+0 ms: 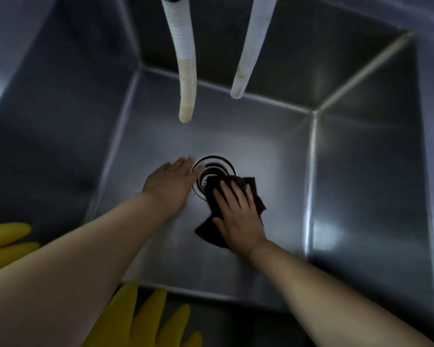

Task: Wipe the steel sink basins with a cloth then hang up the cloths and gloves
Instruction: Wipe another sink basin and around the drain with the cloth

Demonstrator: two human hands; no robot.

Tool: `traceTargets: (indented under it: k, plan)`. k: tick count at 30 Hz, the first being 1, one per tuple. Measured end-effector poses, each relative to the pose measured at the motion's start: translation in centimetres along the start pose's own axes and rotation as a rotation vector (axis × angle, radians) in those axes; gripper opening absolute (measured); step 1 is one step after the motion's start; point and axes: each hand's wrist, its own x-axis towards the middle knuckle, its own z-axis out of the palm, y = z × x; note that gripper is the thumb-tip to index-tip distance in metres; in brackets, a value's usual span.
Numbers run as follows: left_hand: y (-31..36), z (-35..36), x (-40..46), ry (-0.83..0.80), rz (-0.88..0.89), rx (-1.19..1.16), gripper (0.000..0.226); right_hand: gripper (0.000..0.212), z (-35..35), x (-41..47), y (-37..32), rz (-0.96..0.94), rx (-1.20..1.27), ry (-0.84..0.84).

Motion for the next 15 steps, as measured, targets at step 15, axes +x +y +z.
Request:
traceTargets:
  k: [15]
  plan:
    - [-1.9,-5.1,-8.2,0.267,-0.401,-0.154,0.03,0.067,1.7,5.8,-6.2,-0.34,-0.147,-0.209]
